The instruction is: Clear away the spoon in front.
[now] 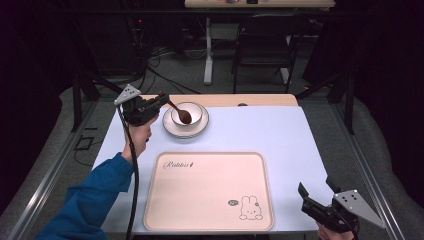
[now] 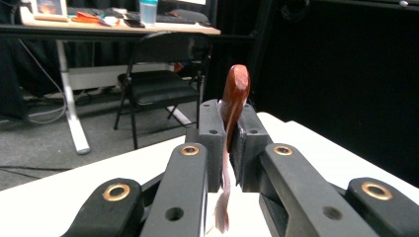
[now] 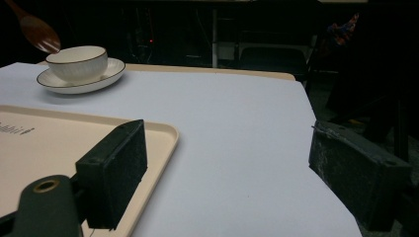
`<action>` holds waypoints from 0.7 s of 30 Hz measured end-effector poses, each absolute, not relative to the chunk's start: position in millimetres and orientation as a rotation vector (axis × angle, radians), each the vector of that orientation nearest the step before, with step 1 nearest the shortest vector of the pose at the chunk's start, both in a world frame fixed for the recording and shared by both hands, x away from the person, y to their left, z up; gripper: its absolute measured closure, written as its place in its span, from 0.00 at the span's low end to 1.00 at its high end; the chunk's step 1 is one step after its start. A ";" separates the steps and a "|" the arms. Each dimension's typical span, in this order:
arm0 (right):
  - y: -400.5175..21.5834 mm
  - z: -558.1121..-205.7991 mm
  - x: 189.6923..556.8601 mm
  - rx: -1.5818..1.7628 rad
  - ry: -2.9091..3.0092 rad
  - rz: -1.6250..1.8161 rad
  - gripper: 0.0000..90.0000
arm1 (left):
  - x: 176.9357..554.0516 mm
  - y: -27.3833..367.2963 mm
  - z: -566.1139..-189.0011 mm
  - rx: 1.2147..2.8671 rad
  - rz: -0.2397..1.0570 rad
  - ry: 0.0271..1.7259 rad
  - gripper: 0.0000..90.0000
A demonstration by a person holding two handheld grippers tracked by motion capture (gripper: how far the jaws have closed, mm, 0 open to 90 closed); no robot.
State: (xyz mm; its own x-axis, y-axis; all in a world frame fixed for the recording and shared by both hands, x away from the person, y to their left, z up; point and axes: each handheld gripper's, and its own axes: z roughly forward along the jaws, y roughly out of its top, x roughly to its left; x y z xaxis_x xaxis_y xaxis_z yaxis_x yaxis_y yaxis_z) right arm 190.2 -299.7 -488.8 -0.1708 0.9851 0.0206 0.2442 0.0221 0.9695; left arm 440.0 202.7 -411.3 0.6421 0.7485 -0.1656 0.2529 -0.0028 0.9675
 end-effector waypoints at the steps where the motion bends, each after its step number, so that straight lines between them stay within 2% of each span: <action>1: -299.7 -488.8 190.3 1.302 1.525 1.207 0.15 | 438.5 202.9 -410.6 1.577 0.474 0.854 0.94; 21: -299.5 -488.7 190.5 1.303 1.524 1.205 0.15 | 418.5 208.7 -403.2 1.673 0.393 0.777 0.94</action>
